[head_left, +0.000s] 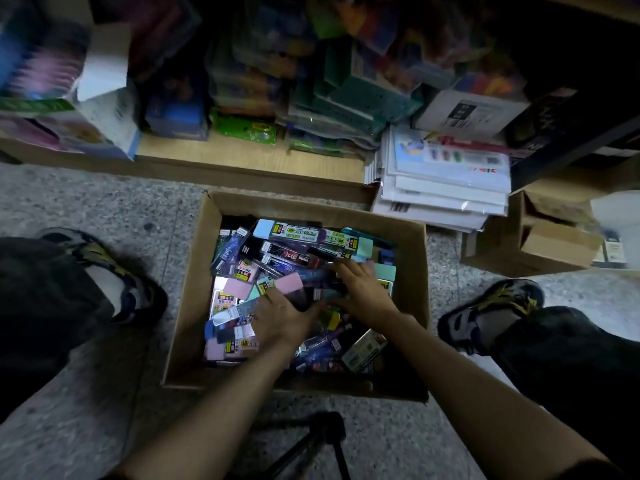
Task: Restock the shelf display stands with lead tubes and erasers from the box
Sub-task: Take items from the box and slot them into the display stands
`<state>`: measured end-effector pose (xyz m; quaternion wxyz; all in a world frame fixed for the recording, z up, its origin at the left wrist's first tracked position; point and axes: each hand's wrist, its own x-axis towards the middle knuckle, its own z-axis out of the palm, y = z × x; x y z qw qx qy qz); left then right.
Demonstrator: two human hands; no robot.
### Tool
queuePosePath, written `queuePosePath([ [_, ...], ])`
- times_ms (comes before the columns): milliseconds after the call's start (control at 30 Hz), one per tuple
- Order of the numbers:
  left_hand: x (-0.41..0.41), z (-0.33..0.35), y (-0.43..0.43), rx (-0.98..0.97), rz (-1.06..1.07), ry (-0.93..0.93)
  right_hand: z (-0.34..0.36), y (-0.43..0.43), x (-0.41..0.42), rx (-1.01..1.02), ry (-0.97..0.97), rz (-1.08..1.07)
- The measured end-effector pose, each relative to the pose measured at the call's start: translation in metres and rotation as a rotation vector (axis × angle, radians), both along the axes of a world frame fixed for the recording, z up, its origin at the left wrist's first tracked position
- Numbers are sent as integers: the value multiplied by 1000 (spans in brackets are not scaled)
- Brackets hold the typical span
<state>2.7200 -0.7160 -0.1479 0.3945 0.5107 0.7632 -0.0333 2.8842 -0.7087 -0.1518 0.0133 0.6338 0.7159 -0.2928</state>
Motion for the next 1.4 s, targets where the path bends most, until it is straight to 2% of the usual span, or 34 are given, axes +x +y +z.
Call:
queuePosePath([
  [100, 5, -5, -2, -2, -14, 77, -6, 12, 0, -112, -52, 112],
  [167, -1, -7, 0, -18, -23, 48, -9, 14, -1, -111, -136, 134],
  [267, -14, -6, 2, 7, 41, -146, -13, 9, -4, -100, -186, 41],
  [400, -27, 3, 2, -35, 208, -544, -12, 2, -6, -155, -192, -142],
  [567, -36, 8, 9, -141, 581, -756, -6, -12, 3, -172, -220, -180],
  [600, -40, 8, 10, -166, 599, -774, -4, -14, 5, -161, -199, -201],
  [767, -56, 11, 9, -168, 539, -882, 4, -21, 11, -202, 24, -390],
  [900, -60, 10, 6, -120, 509, -974, 12, -26, 11, -131, 225, -676],
  [1033, -52, 20, 6, -150, 514, -1019, 37, -29, -1, -120, 597, -924],
  [1100, -41, 29, 8, -182, 533, -948, 53, -32, -13, -139, 785, -943],
  [1167, -29, 45, 7, -194, 508, -886, 68, -35, -25, -157, 895, -899],
  [1300, -11, 70, 4, -157, 470, -1099, 92, -44, -47, -186, 967, -737],
  [1400, -4, 86, 5, -63, 429, -1113, 107, -44, -60, -141, 985, -704],
])
